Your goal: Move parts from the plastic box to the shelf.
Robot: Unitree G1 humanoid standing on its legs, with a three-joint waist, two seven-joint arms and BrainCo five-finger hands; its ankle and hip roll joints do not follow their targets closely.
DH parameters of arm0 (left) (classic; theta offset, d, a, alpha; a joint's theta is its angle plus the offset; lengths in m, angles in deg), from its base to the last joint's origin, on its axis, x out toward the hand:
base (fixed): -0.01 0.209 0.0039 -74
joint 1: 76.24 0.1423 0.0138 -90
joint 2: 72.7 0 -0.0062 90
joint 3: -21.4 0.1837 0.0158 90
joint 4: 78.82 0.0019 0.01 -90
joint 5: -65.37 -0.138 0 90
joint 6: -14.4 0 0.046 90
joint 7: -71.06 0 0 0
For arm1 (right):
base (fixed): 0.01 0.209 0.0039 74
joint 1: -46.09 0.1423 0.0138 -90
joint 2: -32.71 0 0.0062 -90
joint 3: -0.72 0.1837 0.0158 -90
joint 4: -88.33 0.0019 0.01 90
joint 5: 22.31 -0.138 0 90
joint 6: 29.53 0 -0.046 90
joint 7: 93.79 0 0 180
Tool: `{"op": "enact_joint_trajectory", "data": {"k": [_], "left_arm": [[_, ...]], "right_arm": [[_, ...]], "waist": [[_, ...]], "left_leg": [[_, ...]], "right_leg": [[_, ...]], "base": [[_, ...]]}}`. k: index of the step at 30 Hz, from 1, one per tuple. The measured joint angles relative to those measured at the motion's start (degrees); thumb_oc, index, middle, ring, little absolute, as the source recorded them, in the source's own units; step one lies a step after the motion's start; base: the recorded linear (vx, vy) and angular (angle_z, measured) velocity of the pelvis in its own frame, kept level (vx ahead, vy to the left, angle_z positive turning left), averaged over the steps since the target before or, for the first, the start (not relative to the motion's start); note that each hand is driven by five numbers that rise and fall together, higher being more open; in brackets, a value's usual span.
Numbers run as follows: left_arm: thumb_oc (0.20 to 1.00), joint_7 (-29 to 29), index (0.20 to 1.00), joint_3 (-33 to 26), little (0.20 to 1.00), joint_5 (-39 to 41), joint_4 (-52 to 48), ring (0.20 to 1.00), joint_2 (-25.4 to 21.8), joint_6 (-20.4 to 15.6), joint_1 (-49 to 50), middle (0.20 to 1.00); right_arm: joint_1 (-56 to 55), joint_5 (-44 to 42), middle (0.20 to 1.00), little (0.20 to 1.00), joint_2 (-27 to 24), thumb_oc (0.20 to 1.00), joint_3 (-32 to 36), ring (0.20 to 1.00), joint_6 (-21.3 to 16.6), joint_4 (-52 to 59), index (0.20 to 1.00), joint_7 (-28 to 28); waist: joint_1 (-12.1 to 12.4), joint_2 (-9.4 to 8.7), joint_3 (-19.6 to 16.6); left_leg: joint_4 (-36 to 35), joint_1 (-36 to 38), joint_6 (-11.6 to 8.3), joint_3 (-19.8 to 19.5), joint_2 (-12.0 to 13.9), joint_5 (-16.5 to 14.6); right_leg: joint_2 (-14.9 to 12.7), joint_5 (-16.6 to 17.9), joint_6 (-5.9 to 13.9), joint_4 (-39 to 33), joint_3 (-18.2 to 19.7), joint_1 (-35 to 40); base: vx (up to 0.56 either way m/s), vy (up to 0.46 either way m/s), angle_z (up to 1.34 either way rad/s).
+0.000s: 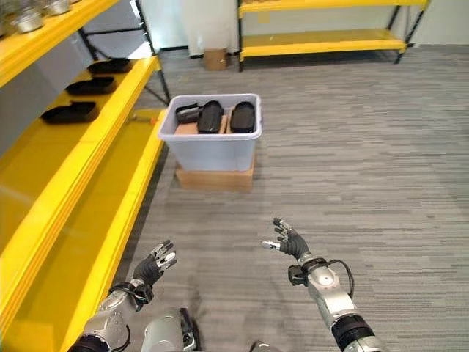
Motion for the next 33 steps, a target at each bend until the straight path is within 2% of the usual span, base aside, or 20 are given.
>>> {"op": "enact_joint_trajectory", "data": {"k": [1,3,5,6,7,8,11,13,15,17,18,19,20,21,23,24,25,26,29,33], "left_arm": [[1.000,0.6,1.000,0.1,1.000,0.0,-0.1,1.000,-0.1,-0.4,0.2,1.000],[1.000,1.9,1.000,0.2,1.000,-0.4,0.1,1.000,-0.1,-1.4,0.5,1.000],[1.000,2.2,1.000,-0.2,1.000,-0.7,0.9,1.000,0.2,-2.0,0.9,1.000],[1.000,2.4,1.000,-0.3,1.000,-0.7,1.7,1.000,0.8,-2.4,1.5,1.000],[1.000,2.5,1.000,-0.3,1.000,-0.7,1.8,1.000,0.7,-2.5,1.8,1.000],[1.000,3.1,1.000,-0.4,1.000,-0.7,2.2,1.000,0.4,-2.6,2.5,1.000],[1.000,3.5,1.000,-0.9,1.000,-2.3,1.8,1.000,-2.5,-2.8,1.5,1.000],[1.000,3.6,1.000,-1.5,1.000,-3.5,1.7,1.000,-3.3,-3.3,0.1,1.000],[1.000,3.5,1.000,-1.8,1.000,-5.3,1.8,1.000,-3.7,-3.5,-0.8,1.000],[1.000,3.5,1.000,-0.7,1.000,-8.8,2.8,1.000,-3.7,-3.2,-2.8,1.000],[1.000,3.5,1.000,-0.5,1.000,-9.8,2.8,1.000,-4.0,-3.2,-3.3,1.000],[1.000,3.6,1.000,-0.1,1.000,-9.8,2.8,1.000,-4.5,-3.1,-3.4,1.000],[1.000,3.7,1.000,-0.3,1.000,-10.1,2.6,1.000,-5.2,-3.0,-3.5,1.000],[1.000,4.4,1.000,0.1,1.000,-11.2,1.5,1.000,-5.1,-2.5,-4.1,1.000],[1.000,4.6,1.000,1.8,1.000,-11.9,0.7,1.000,-5.8,-2.0,-3.9,1.000],[1.000,4.7,1.000,1.8,1.000,-11.8,-2.1,1.000,-6.8,-1.7,-2.1,1.000],[1.000,4.6,1.000,2.1,1.000,-11.6,-3.5,1.000,-7.1,-0.7,-1.7,1.000],[1.000,4.5,1.000,2.0,1.000,-11.4,-3.5,1.000,-6.9,-0.6,-1.9,1.000],[1.000,4.6,1.000,2.4,1.000,-10.7,-3.6,1.000,-6.7,-0.1,-2.3,1.000],[1.000,4.6,1.000,6.2,1.000,-10.6,-2.9,1.000,-6.0,0.7,-3.5,1.000]], "right_arm": [[-0.4,0.0,1.000,1.000,0.5,1.000,-0.2,1.000,0.4,0.0,1.000,0.6],[-1.0,0.0,1.000,1.000,0.5,1.000,-1.1,1.000,0.5,-0.8,1.000,0.8],[-1.1,0.1,1.000,1.000,0.5,1.000,-2.1,1.000,0.5,-1.0,1.000,0.7],[-1.5,0.5,1.000,1.000,0.1,1.000,-2.6,1.000,0.5,-0.9,1.000,0.2],[-2.0,0.5,1.000,1.000,0.2,1.000,-2.4,1.000,0.5,-0.9,1.000,0.0],[-3.0,0.5,1.000,1.000,0.5,1.000,-3.2,1.000,0.5,-0.6,1.000,-0.8],[-2.7,0.5,1.000,1.000,1.3,1.000,-4.4,1.000,-0.1,0.1,1.000,-1.7],[-2.5,0.5,1.000,1.000,1.8,1.000,-4.3,1.000,-0.1,0.0,1.000,-1.7],[-1.8,0.4,1.000,1.000,2.5,1.000,-3.9,1.000,-0.1,0.1,1.000,-1.6],[-1.2,0.4,1.000,1.000,2.9,1.000,-4.5,1.000,0.5,0.6,1.000,-1.6],[-0.9,0.3,1.000,1.000,3.1,1.000,-4.6,1.000,0.7,1.0,1.000,-1.4],[-0.4,0.1,1.000,1.000,3.5,1.000,-4.5,1.000,0.7,0.9,1.000,-1.1],[-0.1,-0.3,1.000,1.000,5.3,1.000,-4.5,1.000,0.7,0.9,1.000,-0.5],[0.1,-1.2,1.000,1.000,5.6,1.000,-2.6,1.000,0.4,1.0,1.000,0.5],[-0.5,-1.7,1.000,1.000,6.5,1.000,-2.5,1.000,0.8,-0.2,1.000,0.7],[-0.1,-1.6,1.000,1.000,6.3,1.000,-2.3,1.000,0.5,0.3,1.000,0.5],[-0.6,-1.6,1.000,1.000,4.6,1.000,-1.3,1.000,0.0,1.7,1.000,1.3],[-1.4,-1.6,1.000,1.000,3.7,1.000,-1.2,1.000,-0.1,2.0,1.000,2.1],[-4.4,-1.6,1.000,1.000,2.9,1.000,-0.5,1.000,0.0,2.5,1.000,7.1],[-3.7,-0.4,1.000,1.000,6.0,1.000,2.0,1.000,-0.1,0.3,1.000,11.7]], "waist": [[-0.6,-0.08,0.0],[-0.4,-0.12,0.0],[-0.2,0.00,0.0],[0.0,0.72,-0.2],[-0.2,0.69,-0.1],[-0.4,-0.24,-0.1],[0.9,-1.04,0.2],[1.1,-2.21,0.4],[2.0,-2.53,0.5],[2.4,-2.56,1.1],[2.8,-3.31,1.2],[2.9,-3.85,1.0],[3.7,-4.80,1.2],[3.0,-5.56,2.3],[3.4,-4.84,2.5],[3.9,-2.92,3.1],[1.7,-0.35,4.2],[0.3,-0.02,4.3],[-0.9,-0.91,3.6],[-1.3,-2.80,2.3]], "left_leg": [[-9.8,2.1,0.59,-0.4,-1.7,0.7],[-20.0,2.2,1.34,-3.3,-2.3,2.8],[-20.1,1.9,1.99,-3.0,-1.3,2.3],[-17.9,2.8,5.38,-1.5,-0.5,-1.5],[-17.3,3.6,7.50,-1.3,-1.1,1.0],[-16.7,6.3,8.60,-0.1,-3.1,4.2],[-16.9,9.4,8.75,-1.9,-7.0,5.7],[-15.2,10.3,9.56,-2.5,-10.1,3.0],[-11.5,9.3,9.64,-2.3,-11.5,-0.2],[-10.2,10.6,10.38,-4.2,-12.3,-2.3],[-11.0,12.0,10.76,-4.3,-13.2,-3.5],[-11.4,12.4,11.09,-4.4,-13.4,-3.9],[-9.7,12.4,11.97,-3.8,-15.4,-4.4],[-5.0,12.1,13.57,-0.4,-14.3,-8.5],[-6.9,14.0,14.04,-0.3,-14.8,-9.9],[-10.7,16.6,13.54,-0.3,-14.6,-10.4],[-13.9,19.4,12.21,-0.3,-14.1,-9.1],[-14.6,20.8,11.57,-0.8,-14.1,-8.8],[-17.3,25.7,9.82,-1.7,-14.2,-9.6],[-17.2,27.8,7.13,-2.4,-13.8,-11.6]], "right_leg": [[-0.2,-0.6,1.01,0.0,0.1,1.1],[-0.6,-2.3,3.60,0.0,0.7,3.9],[-1.5,-3.2,4.86,0.1,0.9,5.9],[-1.5,-4.3,6.42,1.2,1.1,7.5],[-2.5,-5.3,7.34,2.9,1.0,8.3],[-7.3,-7.3,7.46,11.9,0.4,6.8],[-7.1,-10.4,6.01,15.5,3.8,2.3],[-6.9,-11.0,4.56,15.2,1.7,1.3],[-7.8,-9.5,5.46,14.8,2.7,2.4],[-9.7,-7.5,8.54,26.4,4.9,-0.9],[-11.0,-5.3,13.42,33.8,7.6,-3.3],[-11.9,-4.5,15.62,38.8,9.5,-5.6],[-13.3,-0.4,14.99,46.3,12.8,-10.7],[-14.2,6.7,15.47,57.1,16.3,-15.8],[-14.9,8.1,15.43,62.0,14.8,-22.1],[-14.1,3.2,13.98,61.4,11.2,-30.1],[-13.9,0.0,10.28,48.6,5.3,-33.7],[-13.8,0.2,9.59,41.2,3.8,-33.5],[-13.3,5.9,7.80,18.8,2.8,-32.1],[-16.4,10.8,10.20,5.0,5.4,-31.6]], "base": [[0.44,0.225,-0.24],[0.50,0.255,-0.22],[0.35,0.197,-0.22],[0.30,0.183,-0.14],[0.56,0.336,0.01],[0.43,0.253,0.09],[0.37,0.226,0.10],[0.39,0.260,0.45],[0.41,0.323,0.36],[0.36,0.324,0.48],[0.30,0.313,0.28],[0.31,0.318,0.17],[0.26,0.271,0.24],[0.16,0.113,0.36],[0.29,0.060,0.10],[0.51,-0.117,-0.24],[0.40,-0.186,-0.04],[0.35,-0.208,0.39],[0.38,-0.225,0.41],[0.44,-0.179,0.13]]}}
